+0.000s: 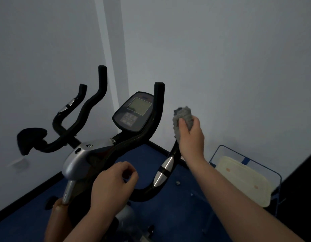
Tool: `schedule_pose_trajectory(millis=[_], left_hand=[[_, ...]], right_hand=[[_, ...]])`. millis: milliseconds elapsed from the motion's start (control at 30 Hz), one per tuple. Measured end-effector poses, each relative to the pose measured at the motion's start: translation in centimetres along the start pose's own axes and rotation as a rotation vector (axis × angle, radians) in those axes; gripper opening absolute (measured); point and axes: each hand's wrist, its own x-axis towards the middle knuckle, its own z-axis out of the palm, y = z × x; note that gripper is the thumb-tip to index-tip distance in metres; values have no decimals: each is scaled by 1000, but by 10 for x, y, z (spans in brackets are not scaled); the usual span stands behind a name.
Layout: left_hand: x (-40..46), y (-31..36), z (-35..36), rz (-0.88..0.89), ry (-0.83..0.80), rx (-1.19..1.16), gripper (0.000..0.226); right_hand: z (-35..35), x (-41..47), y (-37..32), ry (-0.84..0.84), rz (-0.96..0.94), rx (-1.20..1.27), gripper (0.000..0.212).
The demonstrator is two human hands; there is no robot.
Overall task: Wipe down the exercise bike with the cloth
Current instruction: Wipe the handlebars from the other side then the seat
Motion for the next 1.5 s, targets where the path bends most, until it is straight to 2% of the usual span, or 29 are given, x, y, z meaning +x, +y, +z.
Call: schedule_pose_trajectory(millis=[167,300,367,467,567,667,733,833,900,967,1033,1100,1167,1233,1267,1367,1500], left_hand=[[1,-1,1,-3,12,27,10],[2,-2,2,8,1,37,10],[2,-3,2,14,-1,34,9],[2,-3,3,12,2,13,9],[0,-3,3,21,8,-7,10],[1,-4,3,45,20,-17,11],[2,-5,3,59,27,-12,11],[2,-4,4,61,23,-20,11],[3,-4,4,56,24,-20,11],[3,-5,3,53,27,-19,11],[3,-5,4,49,30,-30,10],[2,-5,4,46,40,-30,10],[0,-4,4,41,58,-30,11],[-2,-3,2,19,72,-54,13],[-3,-3,2,3,75,-72,13],[-4,1,-1,-27,69,-92,15],[-3,2,-2,-51,61,-78,15]], right_hand=[[21,-63,19,166,48,179,40],[24,-98,32,52,134,200,44],[17,-76,25,53,74,128,49],[15,-47,9,164,-137,-111,60],[13,-49,18,145,-281,-348,60],[-14,-58,42,8,-549,-587,52],[-32,-58,50,-160,-777,-731,46],[-53,-30,38,-382,-1088,-956,45],[-61,-4,23,-435,-1236,-1046,43],[-57,2,14,-405,-1206,-1052,40],[-39,-19,14,-333,-1042,-978,32],[-13,-52,19,-339,-944,-848,23],[0,-75,24,-474,-1002,-816,23],[-8,-62,17,-598,-1136,-864,28],[-18,-46,14,-615,-1201,-887,30],[-46,3,7,-518,-1344,-978,32],[-28,-32,22,-370,-1102,-817,22]])
